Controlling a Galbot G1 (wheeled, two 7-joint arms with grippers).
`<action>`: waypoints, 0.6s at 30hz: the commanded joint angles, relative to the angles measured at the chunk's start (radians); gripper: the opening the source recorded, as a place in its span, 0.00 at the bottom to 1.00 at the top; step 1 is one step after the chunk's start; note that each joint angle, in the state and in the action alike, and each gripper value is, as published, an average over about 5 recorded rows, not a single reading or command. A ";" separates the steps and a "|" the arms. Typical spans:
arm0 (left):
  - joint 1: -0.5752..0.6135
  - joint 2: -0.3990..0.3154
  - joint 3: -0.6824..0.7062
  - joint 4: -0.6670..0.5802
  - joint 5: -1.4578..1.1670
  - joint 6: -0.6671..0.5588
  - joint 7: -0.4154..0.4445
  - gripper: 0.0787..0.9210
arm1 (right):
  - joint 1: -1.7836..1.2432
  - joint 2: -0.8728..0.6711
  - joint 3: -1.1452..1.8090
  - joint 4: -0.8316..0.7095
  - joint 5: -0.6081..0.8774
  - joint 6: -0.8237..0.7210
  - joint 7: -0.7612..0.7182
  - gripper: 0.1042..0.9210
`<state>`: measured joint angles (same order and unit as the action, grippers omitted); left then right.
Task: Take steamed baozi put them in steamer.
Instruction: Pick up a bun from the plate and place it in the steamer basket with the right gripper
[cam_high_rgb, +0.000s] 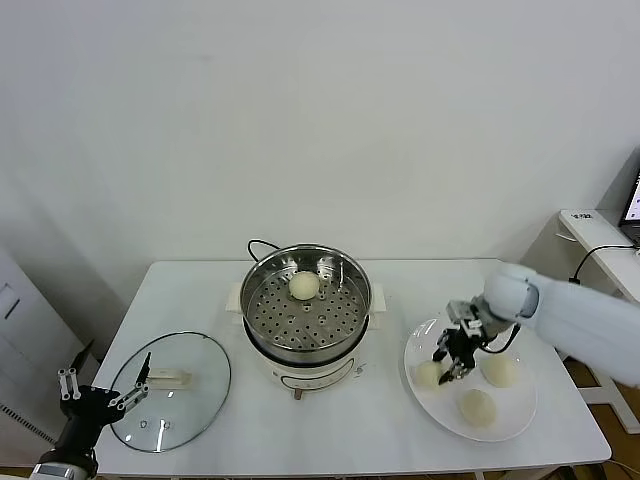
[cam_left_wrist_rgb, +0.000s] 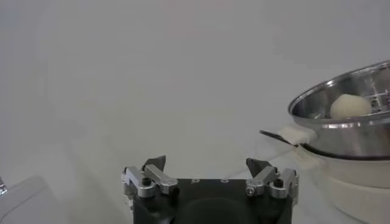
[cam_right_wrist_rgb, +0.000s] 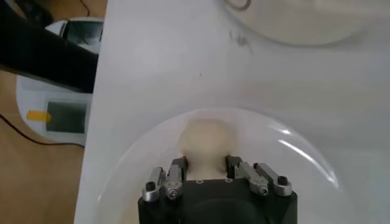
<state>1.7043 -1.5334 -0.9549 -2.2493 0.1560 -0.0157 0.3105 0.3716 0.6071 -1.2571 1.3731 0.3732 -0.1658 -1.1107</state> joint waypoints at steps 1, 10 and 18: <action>-0.002 -0.002 0.002 -0.002 0.002 0.002 0.000 0.88 | 0.547 0.065 -0.320 -0.011 0.334 0.038 -0.068 0.37; -0.009 -0.004 -0.003 0.002 -0.004 -0.001 0.000 0.88 | 0.614 0.248 -0.272 0.078 0.464 -0.048 -0.025 0.37; -0.013 -0.006 -0.003 -0.001 -0.008 -0.001 -0.001 0.88 | 0.321 0.447 -0.133 0.071 0.363 -0.207 0.149 0.36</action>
<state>1.6910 -1.5391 -0.9575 -2.2497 0.1492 -0.0166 0.3098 0.7896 0.8528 -1.4450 1.4234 0.7124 -0.2470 -1.0859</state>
